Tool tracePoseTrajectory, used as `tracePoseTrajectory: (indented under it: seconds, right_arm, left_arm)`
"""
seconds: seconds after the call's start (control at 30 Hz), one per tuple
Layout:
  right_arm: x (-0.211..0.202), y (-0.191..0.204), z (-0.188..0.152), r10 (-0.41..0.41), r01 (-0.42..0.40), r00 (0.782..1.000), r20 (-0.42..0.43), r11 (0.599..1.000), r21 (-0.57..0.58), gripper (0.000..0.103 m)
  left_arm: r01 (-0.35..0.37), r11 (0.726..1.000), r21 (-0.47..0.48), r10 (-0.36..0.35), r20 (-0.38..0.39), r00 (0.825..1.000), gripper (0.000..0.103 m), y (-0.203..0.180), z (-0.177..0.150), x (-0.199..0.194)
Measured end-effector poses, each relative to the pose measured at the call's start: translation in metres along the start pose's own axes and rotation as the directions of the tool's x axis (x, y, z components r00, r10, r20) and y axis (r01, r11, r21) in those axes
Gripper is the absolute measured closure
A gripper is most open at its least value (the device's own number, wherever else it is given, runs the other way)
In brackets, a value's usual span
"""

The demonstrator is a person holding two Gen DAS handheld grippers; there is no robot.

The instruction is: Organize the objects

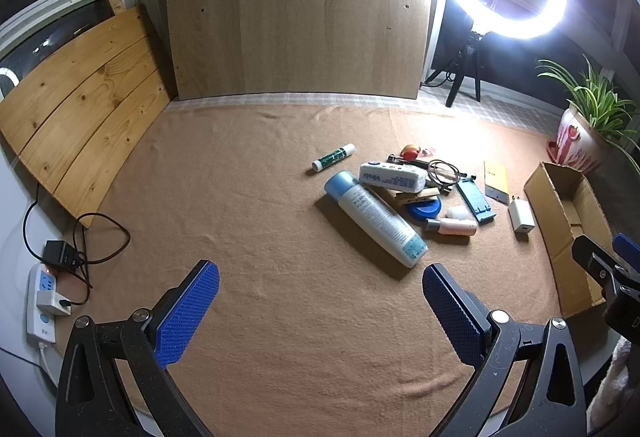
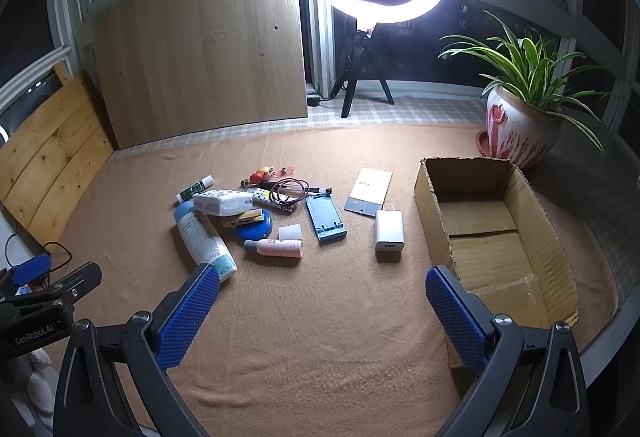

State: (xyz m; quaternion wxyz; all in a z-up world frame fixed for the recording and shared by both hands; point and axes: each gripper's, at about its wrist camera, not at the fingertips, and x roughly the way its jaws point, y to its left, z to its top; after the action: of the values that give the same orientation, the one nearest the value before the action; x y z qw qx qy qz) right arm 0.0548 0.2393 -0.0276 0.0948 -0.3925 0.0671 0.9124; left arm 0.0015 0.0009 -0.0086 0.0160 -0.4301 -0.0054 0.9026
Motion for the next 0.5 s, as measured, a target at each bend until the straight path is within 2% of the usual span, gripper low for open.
tracePoseTrajectory:
  seconds: [0.5]
  right_arm:
    - [0.002, 0.0003, 0.0007, -0.001, 0.001, 1.0, -0.004, 1.0, 0.0, 0.001]
  left_arm:
    - [0.003, 1.0, 0.002, -0.003, -0.001, 1.0, 0.0, -0.0051, 0.0023, 0.0016]
